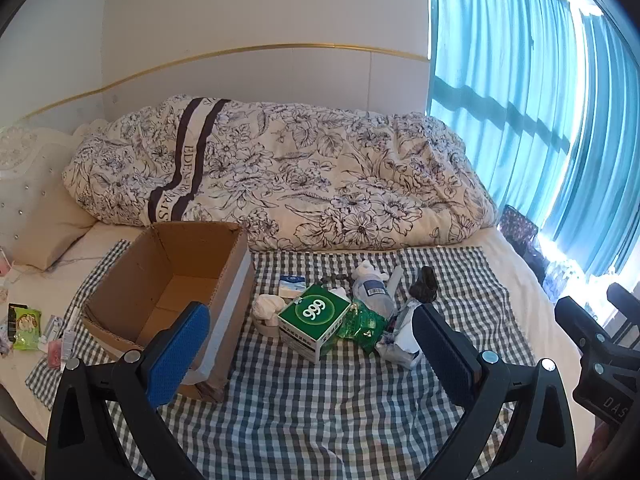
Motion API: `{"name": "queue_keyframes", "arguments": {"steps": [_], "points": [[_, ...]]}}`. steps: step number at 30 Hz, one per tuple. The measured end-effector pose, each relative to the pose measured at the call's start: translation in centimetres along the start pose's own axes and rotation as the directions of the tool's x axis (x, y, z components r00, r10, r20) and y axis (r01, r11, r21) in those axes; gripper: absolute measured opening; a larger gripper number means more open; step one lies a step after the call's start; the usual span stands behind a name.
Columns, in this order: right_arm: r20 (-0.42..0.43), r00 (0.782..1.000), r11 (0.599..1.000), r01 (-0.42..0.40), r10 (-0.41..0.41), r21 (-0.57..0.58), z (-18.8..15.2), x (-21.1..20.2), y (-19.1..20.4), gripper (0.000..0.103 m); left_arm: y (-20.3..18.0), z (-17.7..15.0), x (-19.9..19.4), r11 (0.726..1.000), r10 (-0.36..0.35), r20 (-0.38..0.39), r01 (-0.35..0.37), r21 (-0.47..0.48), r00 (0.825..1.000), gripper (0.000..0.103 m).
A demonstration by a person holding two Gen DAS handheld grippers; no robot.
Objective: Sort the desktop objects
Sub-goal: 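Reach the left gripper to the green medicine box and grasp it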
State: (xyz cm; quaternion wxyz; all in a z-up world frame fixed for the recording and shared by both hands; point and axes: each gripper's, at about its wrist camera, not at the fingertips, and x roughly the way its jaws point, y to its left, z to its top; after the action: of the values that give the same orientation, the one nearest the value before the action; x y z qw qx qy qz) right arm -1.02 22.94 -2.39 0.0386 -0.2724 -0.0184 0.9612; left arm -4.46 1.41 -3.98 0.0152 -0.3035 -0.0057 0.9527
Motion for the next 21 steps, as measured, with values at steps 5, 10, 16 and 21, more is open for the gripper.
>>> {"name": "queue_keyframes", "arguments": {"steps": [5, 10, 16, 21], "points": [[-0.024, 1.0, 1.0, 0.004, -0.004, -0.002, -0.7, 2.6, -0.2, 0.103, -0.2, -0.5, 2.3, 1.0, -0.003, -0.025, 0.003, 0.006, 1.0, 0.103], [-0.055, 0.999, 1.0, 0.001, -0.001, -0.002, -1.6, 5.3, -0.3, 0.103, -0.4, -1.1, 5.0, 1.0, 0.013, -0.057, -0.012, 0.022, 0.998, 0.103], [-0.096, 0.995, 1.0, -0.007, 0.007, 0.0, -3.1, 8.5, -0.5, 0.103, -0.2, -2.5, 8.6, 0.999, 0.016, -0.107, -0.012, 0.031, 0.994, 0.103], [-0.125, 0.992, 1.0, -0.016, 0.015, -0.01, -4.2, 10.7, -0.4, 0.103, 0.0, -3.8, 11.2, 0.999, 0.013, -0.141, -0.009, 0.031, 0.99, 0.103]]}}
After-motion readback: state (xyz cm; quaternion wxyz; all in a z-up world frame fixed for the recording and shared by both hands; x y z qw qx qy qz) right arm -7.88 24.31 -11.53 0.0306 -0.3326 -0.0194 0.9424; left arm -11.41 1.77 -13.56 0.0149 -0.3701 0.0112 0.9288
